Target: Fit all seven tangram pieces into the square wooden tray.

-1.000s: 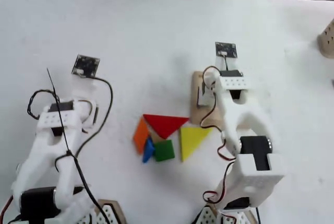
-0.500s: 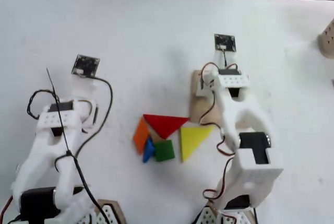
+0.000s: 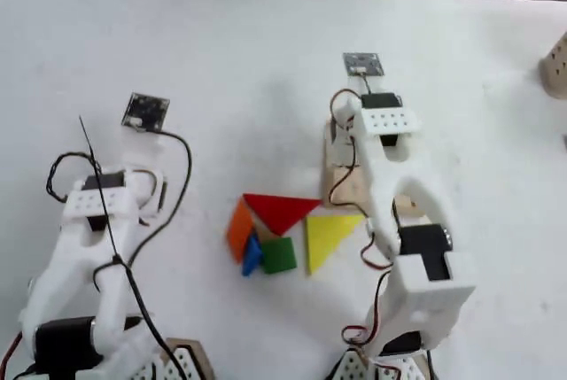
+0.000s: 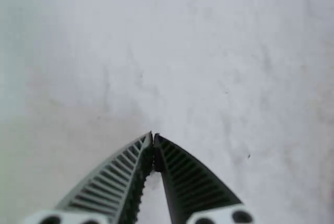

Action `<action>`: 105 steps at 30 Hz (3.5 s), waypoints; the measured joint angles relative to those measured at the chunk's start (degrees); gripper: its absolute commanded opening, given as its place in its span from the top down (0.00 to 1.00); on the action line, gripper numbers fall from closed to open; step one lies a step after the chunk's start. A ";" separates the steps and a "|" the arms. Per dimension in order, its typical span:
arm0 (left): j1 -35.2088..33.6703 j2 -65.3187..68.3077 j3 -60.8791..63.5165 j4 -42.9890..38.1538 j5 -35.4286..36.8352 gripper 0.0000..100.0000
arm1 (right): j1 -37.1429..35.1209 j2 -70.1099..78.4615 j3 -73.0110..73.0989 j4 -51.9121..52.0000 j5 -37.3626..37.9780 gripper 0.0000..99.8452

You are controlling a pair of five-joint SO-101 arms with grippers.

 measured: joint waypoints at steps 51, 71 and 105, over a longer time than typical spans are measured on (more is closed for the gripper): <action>-17.76 18.29 -18.46 2.29 23.30 0.98 | -42.11 -9.41 20.66 -13.45 -10.81 0.94; -17.76 18.37 -18.46 2.29 23.30 0.98 | -55.30 -26.29 36.84 -15.12 0.09 0.98; -17.76 18.55 -18.46 2.29 23.21 0.98 | -37.80 -22.24 32.70 -21.80 -6.77 0.96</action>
